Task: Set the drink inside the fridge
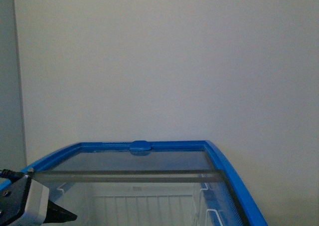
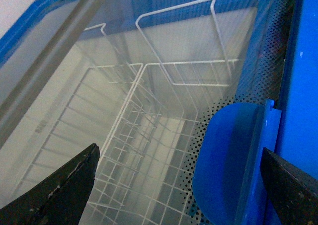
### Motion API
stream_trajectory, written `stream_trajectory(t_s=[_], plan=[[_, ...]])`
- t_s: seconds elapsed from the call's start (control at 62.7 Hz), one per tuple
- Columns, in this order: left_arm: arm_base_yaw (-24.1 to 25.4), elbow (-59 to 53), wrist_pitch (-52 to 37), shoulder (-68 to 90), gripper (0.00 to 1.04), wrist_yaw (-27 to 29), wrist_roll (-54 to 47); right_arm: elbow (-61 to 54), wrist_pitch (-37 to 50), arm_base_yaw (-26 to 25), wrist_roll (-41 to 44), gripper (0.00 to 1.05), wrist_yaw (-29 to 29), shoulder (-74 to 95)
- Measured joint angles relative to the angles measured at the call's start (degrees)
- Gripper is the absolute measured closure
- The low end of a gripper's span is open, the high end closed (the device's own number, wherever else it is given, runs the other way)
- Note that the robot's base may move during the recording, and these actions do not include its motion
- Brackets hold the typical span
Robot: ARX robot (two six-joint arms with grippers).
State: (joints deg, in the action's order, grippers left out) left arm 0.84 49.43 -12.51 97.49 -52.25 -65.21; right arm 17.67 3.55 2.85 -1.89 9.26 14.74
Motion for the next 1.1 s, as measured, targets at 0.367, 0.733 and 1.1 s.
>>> stream_trajectory(t_s=[0.367,0.733,1.1], plan=[[-2.34,12.20,4.24,7.13,0.08,3.82,-1.88,0.00,0.00,0.00,0.00,0.68,0.00,0.00],[-5.57,27.47,4.96,15.69,0.08,7.72,-2.10,0.00,0.00,0.00,0.00,0.68,0.00,0.00],[-6.95,36.46,4.26,21.66,0.08,9.44,-1.29,0.00,0.00,0.00,0.00,0.68,0.00,0.00]])
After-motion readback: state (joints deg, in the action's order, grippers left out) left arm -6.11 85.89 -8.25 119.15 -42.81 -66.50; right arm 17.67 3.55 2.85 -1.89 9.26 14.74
